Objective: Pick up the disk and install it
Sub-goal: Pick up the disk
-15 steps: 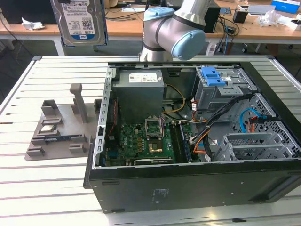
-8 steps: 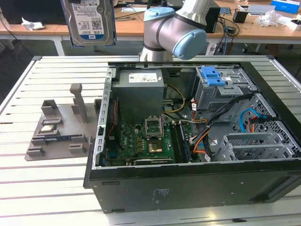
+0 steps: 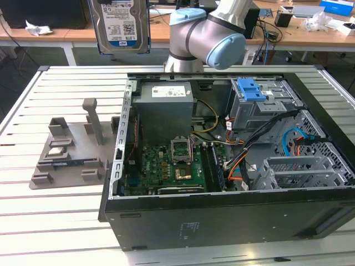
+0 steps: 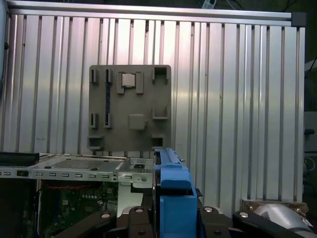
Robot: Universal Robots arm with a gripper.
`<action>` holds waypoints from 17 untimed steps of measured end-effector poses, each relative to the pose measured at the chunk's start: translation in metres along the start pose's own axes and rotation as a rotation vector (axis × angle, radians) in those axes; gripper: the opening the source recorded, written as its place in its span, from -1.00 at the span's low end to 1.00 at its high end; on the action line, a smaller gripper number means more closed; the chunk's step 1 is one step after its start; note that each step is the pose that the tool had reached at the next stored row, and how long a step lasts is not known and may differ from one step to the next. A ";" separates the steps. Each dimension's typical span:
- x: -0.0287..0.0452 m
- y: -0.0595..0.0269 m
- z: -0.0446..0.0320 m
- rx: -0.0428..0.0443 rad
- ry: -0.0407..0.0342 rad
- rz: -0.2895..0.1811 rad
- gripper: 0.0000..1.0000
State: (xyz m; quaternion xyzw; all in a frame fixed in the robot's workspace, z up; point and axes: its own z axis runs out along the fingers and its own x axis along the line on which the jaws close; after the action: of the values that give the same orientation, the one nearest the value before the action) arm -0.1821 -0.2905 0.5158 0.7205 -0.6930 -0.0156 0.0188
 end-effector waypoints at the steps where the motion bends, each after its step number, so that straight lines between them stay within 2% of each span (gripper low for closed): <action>1: 0.0001 -0.0035 -0.0001 0.0000 -0.0001 0.000 -0.27; 3: 0.0005 -0.0127 -0.0006 0.0000 0.0000 0.000 -0.27; 9: 0.0011 -0.0278 -0.0014 -0.0001 0.0000 0.000 -0.27; 12: 0.0016 -0.0406 -0.0020 -0.0002 0.0000 0.000 -0.27; 13: 0.0019 -0.0487 -0.0024 -0.0004 0.0000 0.000 -0.27; 17: 0.0025 -0.0629 -0.0031 -0.0008 -0.0001 0.000 -0.27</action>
State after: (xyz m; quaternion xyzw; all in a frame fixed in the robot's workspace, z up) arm -0.1191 -0.2905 0.5158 0.7205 -0.6930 -0.0159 0.0190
